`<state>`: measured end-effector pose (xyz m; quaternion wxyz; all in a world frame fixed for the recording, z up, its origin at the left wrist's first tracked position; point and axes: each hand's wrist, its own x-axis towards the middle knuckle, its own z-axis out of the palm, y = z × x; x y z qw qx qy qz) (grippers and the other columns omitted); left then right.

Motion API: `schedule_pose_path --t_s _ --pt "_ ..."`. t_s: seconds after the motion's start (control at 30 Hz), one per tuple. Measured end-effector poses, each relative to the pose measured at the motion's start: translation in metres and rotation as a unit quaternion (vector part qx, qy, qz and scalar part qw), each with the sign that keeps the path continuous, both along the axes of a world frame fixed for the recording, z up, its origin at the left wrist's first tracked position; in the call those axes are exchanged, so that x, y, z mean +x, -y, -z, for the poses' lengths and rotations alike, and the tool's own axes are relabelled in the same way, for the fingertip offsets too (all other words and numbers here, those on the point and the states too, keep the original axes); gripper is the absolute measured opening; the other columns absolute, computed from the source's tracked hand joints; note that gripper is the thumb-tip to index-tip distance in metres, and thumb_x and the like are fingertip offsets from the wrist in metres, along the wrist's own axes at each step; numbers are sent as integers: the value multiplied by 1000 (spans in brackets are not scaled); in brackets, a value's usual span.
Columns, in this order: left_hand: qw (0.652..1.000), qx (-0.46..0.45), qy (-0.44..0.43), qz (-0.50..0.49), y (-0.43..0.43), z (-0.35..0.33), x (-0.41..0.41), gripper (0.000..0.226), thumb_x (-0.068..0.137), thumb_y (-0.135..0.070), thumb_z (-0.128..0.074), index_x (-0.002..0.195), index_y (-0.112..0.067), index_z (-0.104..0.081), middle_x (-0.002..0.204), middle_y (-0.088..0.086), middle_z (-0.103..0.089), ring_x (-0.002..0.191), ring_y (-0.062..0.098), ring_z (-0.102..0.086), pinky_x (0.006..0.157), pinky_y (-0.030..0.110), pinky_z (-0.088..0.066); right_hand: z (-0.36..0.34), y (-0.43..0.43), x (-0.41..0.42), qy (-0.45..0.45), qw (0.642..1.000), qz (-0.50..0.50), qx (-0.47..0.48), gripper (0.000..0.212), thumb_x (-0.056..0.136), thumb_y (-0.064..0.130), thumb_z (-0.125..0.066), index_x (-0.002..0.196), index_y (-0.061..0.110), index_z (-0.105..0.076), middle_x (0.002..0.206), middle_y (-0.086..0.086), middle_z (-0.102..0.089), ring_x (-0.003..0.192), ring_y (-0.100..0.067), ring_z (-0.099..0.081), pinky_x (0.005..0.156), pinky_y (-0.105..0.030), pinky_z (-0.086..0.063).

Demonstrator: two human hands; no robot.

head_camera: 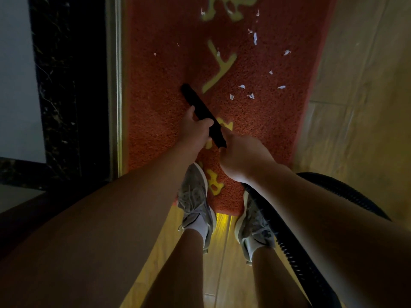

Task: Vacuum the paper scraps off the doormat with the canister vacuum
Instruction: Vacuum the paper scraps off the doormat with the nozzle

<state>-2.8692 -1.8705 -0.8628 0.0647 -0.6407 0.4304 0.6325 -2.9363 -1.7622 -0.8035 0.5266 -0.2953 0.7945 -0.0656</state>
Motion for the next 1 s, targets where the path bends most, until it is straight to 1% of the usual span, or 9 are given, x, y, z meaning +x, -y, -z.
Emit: schedule_pose_path --t_s 0.13,0.33,0.4,0.47,0.6,0.7,0.8,0.93,1.0 --pt "1000 10 -7 -3 8 2 3 71 97 -3 -56 159 -20 -26 155 17 -40 124 33 -57 77 31 -60 4 9 2 -18 1000 -12 6 63 98 20 -43 157 27 -20 83 -2 -53 75 -24 -61 49 -26 -39" --pt "1000 23 -7 2 5 2 4 71 96 -5 -59 158 -21 -28 154 14 -41 122 29 -58 83 36 -61 1 6 3 -8 1000 -8 -4 64 97 21 -41 157 31 -21 91 -10 -64 77 -28 -64 53 -29 -43" --pt "999 30 -7 11 1 -1 3 71 96 -6 -58 158 -22 -28 154 14 -41 116 25 -58 76 31 -60 -2 1 3 -7 1000 -1 1 61 96 21 -41 154 31 -26 90 -10 -64 76 -28 -64 52 -29 -42" --pt "999 36 -8 14 -3 -3 1 70 96 -5 -58 158 -22 -28 154 15 -41 117 27 -59 67 26 -59 -5 -4 1 -7 1000 1 5 56 96 22 -41 151 29 -32 88 -10 -63 75 -29 -64 53 -30 -45" --pt "999 42 -8 4 -10 -5 -3 70 96 -4 -60 157 -22 -31 153 16 -42 116 29 -61 57 22 -58 -9 -9 -3 -8 1000 -7 16 58 96 21 -41 153 30 -29 88 -9 -62 74 -26 -64 56 -33 -53" --pt "999 36 -11 11 -11 -7 -4 70 96 -5 -60 157 -21 -31 152 16 -43 108 24 -60 60 23 -57 -10 -11 -5 -9 1000 -2 17 61 96 20 -41 154 30 -26 89 -9 -62 73 -26 -63 53 -31 -50" --pt "999 30 -9 15 -9 -7 -5 70 96 -5 -59 158 -22 -29 153 15 -42 112 26 -61 62 24 -58 -9 -11 -4 -7 1000 5 15 61 97 19 -40 155 30 -25 87 -9 -62 73 -27 -64 52 -30 -48" --pt "1000 20 -8 7 -2 -4 -5 71 96 -5 -58 158 -22 -28 154 15 -42 111 24 -59 78 33 -61 -4 -3 -5 -6 1000 0 4 60 97 19 -41 155 29 -25 84 -7 -60 70 -25 -63 49 -29 -44" --pt "1000 21 -7 2 2 -2 -6 71 96 -5 -57 158 -21 -26 154 15 -41 112 24 -57 76 32 -60 0 2 -5 -8 1000 -3 2 60 97 20 -41 154 28 -26 85 -7 -61 72 -26 -64 49 -28 -43"
